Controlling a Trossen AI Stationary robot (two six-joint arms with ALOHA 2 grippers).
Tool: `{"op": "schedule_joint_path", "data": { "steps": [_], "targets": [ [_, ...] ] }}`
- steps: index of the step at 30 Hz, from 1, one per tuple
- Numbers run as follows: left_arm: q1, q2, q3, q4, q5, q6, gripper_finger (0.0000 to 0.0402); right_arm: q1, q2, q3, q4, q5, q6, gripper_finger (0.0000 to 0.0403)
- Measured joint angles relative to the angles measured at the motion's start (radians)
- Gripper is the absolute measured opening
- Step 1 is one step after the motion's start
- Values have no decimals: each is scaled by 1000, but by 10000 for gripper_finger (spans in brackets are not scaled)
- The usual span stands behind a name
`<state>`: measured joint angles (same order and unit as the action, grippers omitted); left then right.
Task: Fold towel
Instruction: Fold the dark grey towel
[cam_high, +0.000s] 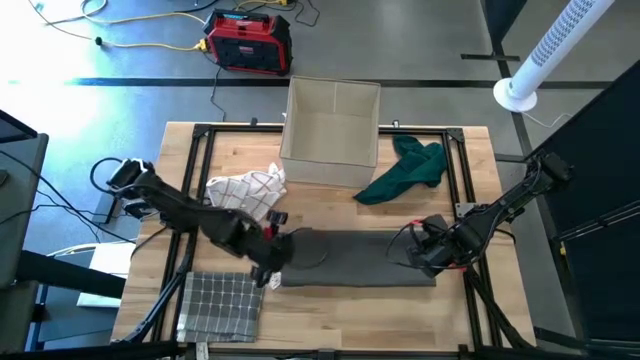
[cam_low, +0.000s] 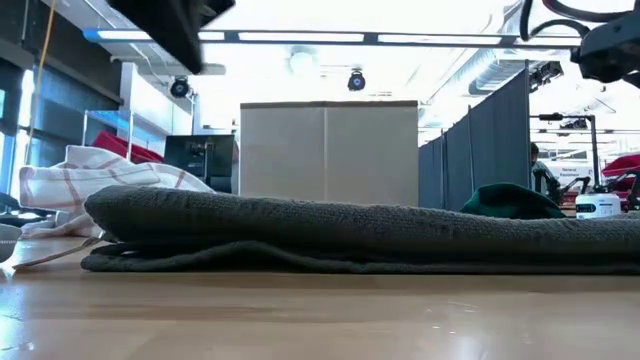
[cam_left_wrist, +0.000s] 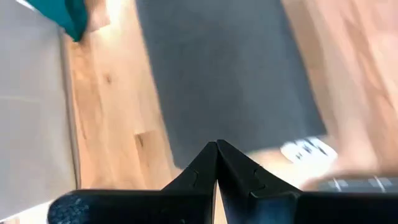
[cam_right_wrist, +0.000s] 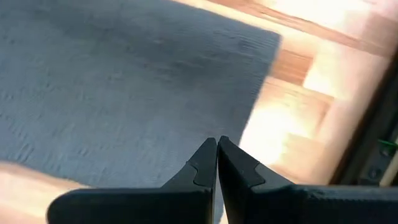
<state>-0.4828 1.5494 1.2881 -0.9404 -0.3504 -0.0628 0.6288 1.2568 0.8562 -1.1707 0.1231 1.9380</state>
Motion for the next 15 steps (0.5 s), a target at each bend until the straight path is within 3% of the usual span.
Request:
{"op": "schedule_joint_path", "data": {
  "steps": [9,15],
  "targets": [
    [-171,-53,-125,-22,5,-65,0,0,15,-1,-54,-52,91,45],
    [-250,-165,-274,18,6,-204,0,0,55,-28,-12,-112,114,117]
  ]
}}
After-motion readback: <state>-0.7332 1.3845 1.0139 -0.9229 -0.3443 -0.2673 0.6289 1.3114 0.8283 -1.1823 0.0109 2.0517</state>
